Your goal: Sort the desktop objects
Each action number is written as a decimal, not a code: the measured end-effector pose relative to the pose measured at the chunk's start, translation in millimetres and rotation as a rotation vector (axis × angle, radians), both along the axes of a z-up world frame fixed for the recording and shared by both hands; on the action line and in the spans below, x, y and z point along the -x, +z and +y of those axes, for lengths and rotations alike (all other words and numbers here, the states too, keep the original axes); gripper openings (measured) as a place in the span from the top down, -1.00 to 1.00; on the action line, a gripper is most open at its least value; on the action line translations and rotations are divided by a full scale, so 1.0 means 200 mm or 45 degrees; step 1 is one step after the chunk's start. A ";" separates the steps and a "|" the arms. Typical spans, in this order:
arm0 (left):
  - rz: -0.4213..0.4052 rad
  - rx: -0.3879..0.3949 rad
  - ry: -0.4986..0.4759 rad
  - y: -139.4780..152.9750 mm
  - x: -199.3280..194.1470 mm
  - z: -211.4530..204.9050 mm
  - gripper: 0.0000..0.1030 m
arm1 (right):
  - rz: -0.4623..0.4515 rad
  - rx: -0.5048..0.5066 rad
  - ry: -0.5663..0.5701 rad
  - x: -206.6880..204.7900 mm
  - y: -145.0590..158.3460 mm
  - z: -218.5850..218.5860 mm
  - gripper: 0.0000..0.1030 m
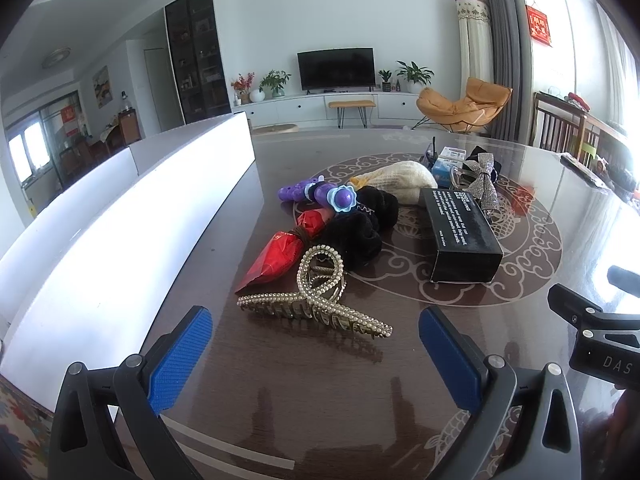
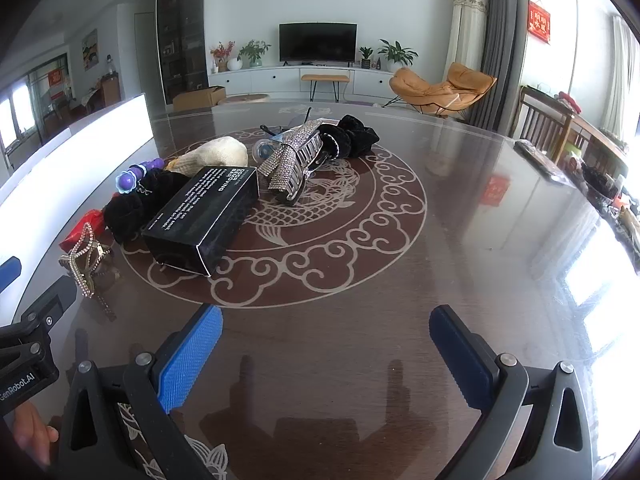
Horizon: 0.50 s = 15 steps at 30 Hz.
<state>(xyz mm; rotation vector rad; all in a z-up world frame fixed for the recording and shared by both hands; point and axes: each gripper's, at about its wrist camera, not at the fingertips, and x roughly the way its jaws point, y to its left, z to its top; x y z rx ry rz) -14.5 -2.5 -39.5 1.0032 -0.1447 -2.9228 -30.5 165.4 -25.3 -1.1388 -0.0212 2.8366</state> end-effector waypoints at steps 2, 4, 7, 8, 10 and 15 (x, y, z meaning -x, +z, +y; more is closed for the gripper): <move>0.001 0.002 0.001 0.00 0.00 0.00 -1.00 | 0.000 0.001 0.001 0.00 0.00 0.00 -1.00; 0.004 0.009 0.004 0.00 0.00 0.01 -1.00 | 0.001 0.003 0.002 0.00 0.00 0.00 -1.00; 0.010 0.024 0.006 0.00 0.00 0.02 -1.00 | 0.003 0.006 0.001 0.00 0.00 0.00 -1.00; 0.013 0.029 0.005 0.00 0.00 0.02 -1.00 | 0.003 0.005 0.002 0.00 -0.01 -0.01 -1.00; 0.018 0.031 0.005 0.00 -0.01 0.02 -1.00 | 0.001 0.002 0.003 0.00 -0.01 -0.01 -1.00; 0.024 0.012 0.003 0.00 -0.01 0.02 -1.00 | -0.007 -0.012 -0.001 0.00 -0.01 -0.01 -1.00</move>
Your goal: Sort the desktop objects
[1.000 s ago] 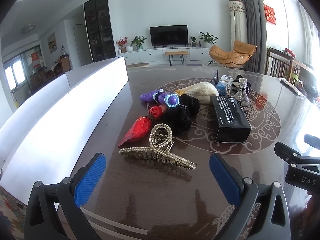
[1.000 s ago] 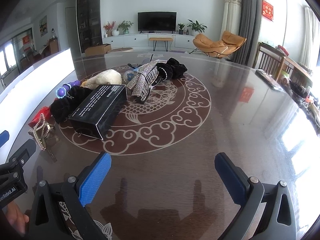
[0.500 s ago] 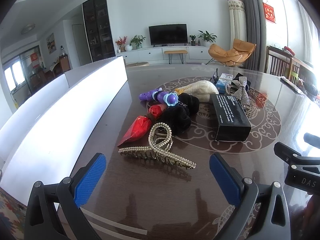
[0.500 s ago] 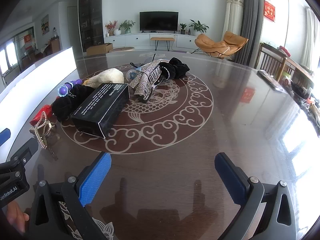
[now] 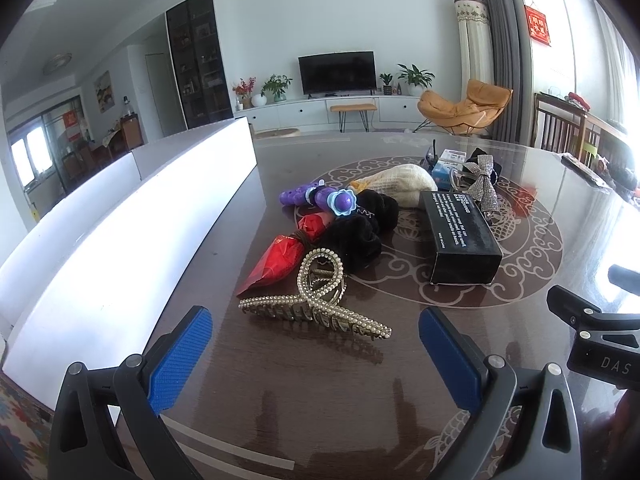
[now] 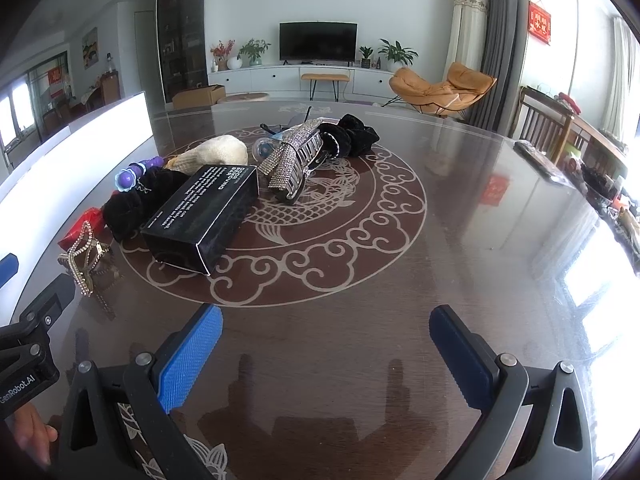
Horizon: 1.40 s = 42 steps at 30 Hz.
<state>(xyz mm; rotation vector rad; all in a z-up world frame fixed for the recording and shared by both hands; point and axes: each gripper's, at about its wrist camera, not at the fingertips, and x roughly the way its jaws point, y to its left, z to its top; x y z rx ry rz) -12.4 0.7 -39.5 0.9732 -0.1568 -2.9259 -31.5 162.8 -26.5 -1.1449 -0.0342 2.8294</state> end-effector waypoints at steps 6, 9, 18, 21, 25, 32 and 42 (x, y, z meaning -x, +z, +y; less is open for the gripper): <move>-0.006 -0.013 0.000 0.00 0.00 -0.01 -1.00 | -0.021 -0.032 0.002 0.01 -0.01 -0.02 -1.00; -0.008 -0.015 -0.003 0.00 0.00 0.00 -1.00 | -0.034 -0.053 0.004 0.02 -0.01 -0.03 -1.00; -0.021 -0.034 -0.014 0.00 0.01 -0.02 -1.00 | -0.043 -0.075 0.000 0.03 -0.02 -0.04 -1.00; -0.031 -0.055 -0.022 0.00 0.01 -0.03 -1.00 | -0.043 -0.073 0.002 0.03 -0.02 -0.04 -1.00; -0.033 -0.042 -0.027 0.00 0.01 -0.02 -1.00 | -0.036 -0.059 0.003 0.02 -0.02 -0.03 -1.00; -0.177 -0.146 0.003 -0.03 0.09 -0.09 -1.00 | -0.034 -0.074 0.016 0.02 -0.02 -0.04 -1.00; -0.458 -0.287 0.216 -0.11 0.40 -0.20 -1.00 | -0.018 -0.125 0.038 0.00 -0.03 -0.08 -1.00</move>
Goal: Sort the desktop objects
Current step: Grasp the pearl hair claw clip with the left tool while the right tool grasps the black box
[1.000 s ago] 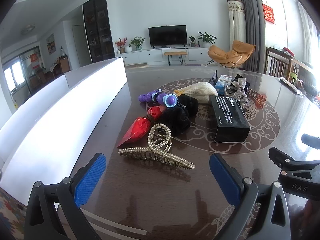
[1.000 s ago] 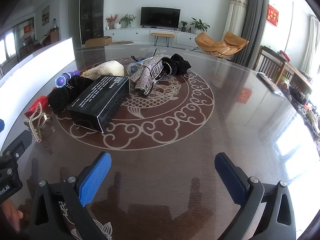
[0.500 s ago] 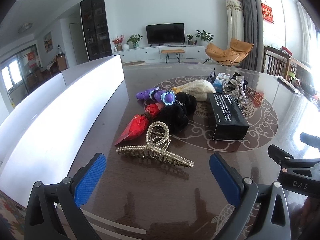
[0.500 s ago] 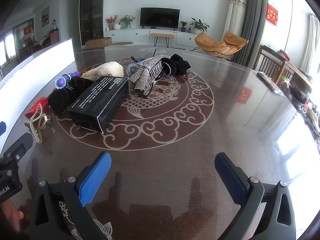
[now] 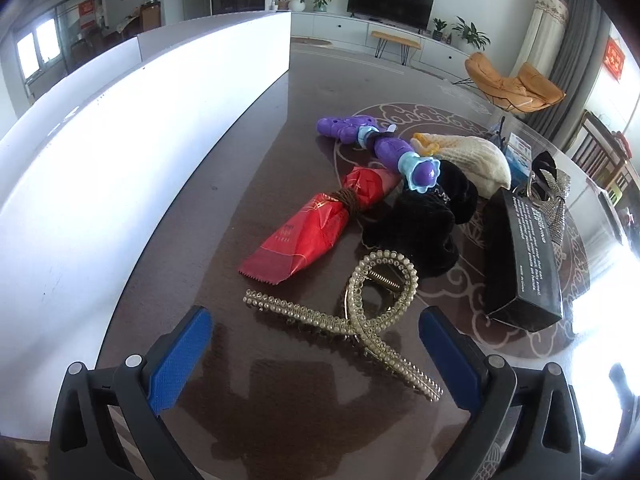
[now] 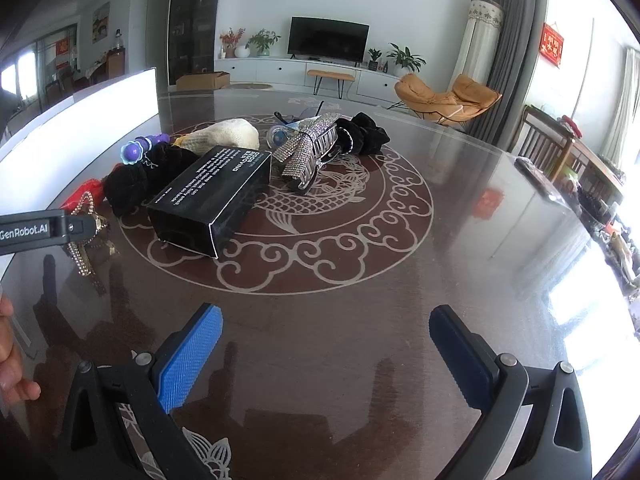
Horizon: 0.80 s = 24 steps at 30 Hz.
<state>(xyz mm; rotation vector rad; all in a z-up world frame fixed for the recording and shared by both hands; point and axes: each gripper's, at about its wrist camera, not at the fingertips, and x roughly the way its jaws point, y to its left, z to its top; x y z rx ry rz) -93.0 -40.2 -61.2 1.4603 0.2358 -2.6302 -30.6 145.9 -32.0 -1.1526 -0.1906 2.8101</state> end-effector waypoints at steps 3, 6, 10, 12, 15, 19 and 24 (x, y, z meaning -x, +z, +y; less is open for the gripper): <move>-0.035 0.042 -0.012 -0.03 -0.02 0.00 -1.00 | 0.003 -0.016 0.010 0.00 0.00 -0.01 -1.00; -0.033 0.080 -0.054 -0.04 -0.09 -0.01 -1.00 | 0.002 -0.003 0.016 0.00 0.00 -0.01 -1.00; -0.017 0.096 -0.102 -0.05 -0.16 -0.05 -1.00 | 0.010 0.014 0.018 -0.01 0.00 0.00 -1.00; -0.008 0.098 -0.116 -0.05 -0.14 -0.05 -1.00 | 0.014 0.020 0.015 -0.01 0.00 0.00 -1.00; 0.024 0.102 -0.163 -0.05 -0.08 -0.01 -1.00 | 0.012 0.019 0.018 -0.01 0.00 0.00 -1.00; 0.024 0.101 -0.288 -0.03 0.00 0.06 -1.00 | 0.014 0.026 0.017 -0.01 0.01 0.01 -1.00; -0.065 0.058 -0.338 -0.01 0.03 0.07 -1.00 | 0.015 0.025 0.016 -0.02 0.01 0.01 -1.00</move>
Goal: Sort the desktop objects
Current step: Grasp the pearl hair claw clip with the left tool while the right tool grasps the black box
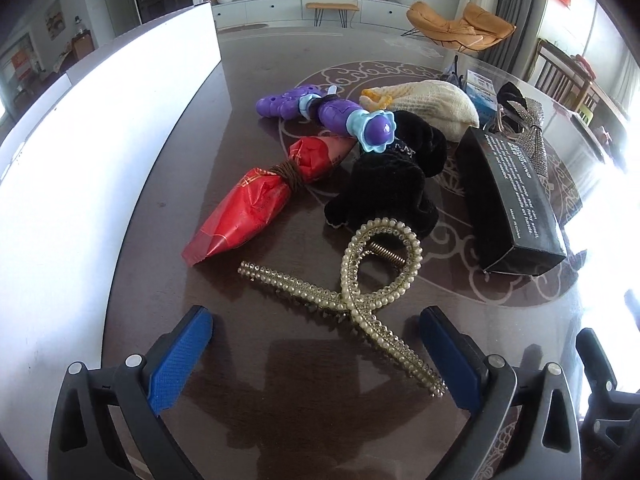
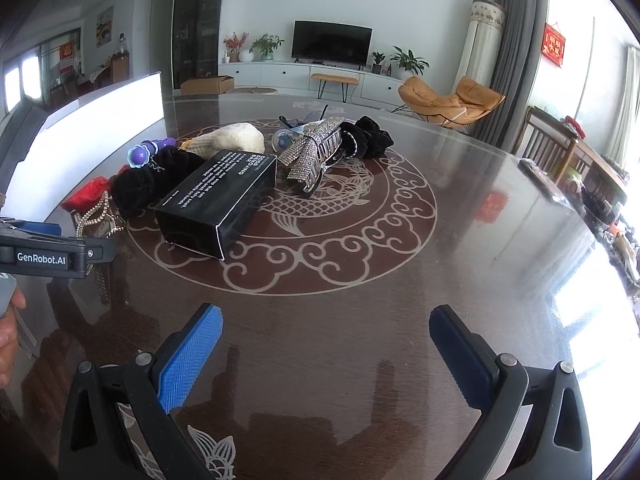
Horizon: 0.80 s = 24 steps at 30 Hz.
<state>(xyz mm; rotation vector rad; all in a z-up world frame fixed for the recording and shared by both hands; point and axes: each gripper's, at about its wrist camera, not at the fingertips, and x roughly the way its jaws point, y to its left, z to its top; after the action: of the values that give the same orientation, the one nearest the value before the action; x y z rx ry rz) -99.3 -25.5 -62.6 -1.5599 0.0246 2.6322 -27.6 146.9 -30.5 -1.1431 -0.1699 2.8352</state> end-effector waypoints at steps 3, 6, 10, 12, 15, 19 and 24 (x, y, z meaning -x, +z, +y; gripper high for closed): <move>0.061 -0.079 -0.003 0.03 -0.03 -0.01 -1.00 | -0.001 -0.005 -0.001 0.00 0.00 0.00 -1.00; 0.046 -0.047 0.055 0.01 0.02 0.03 -1.00 | -0.001 -0.006 -0.001 0.00 0.00 0.00 -1.00; 0.076 0.033 0.099 -0.02 0.08 0.09 -1.00 | -0.002 0.002 0.002 0.00 0.00 -0.01 -1.00; 0.079 0.030 0.082 -0.02 0.08 0.08 -1.00 | -0.001 0.010 0.005 0.00 0.00 -0.01 -1.00; 0.145 0.028 0.013 0.00 0.02 0.04 -0.63 | -0.002 0.022 0.013 0.00 0.00 0.00 -1.00; 0.178 0.017 -0.010 0.02 -0.05 -0.07 -0.61 | -0.017 0.042 0.065 0.01 0.00 -0.01 -1.00; 0.200 0.014 -0.028 0.02 -0.14 -0.14 -0.61 | -0.109 0.344 0.179 0.15 0.06 0.01 -1.00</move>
<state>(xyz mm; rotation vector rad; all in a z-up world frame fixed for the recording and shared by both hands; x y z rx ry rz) -70.9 -54.0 -59.2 -1.3441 0.0661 2.7347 -57.6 148.2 -18.6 -1.3539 0.1393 3.0034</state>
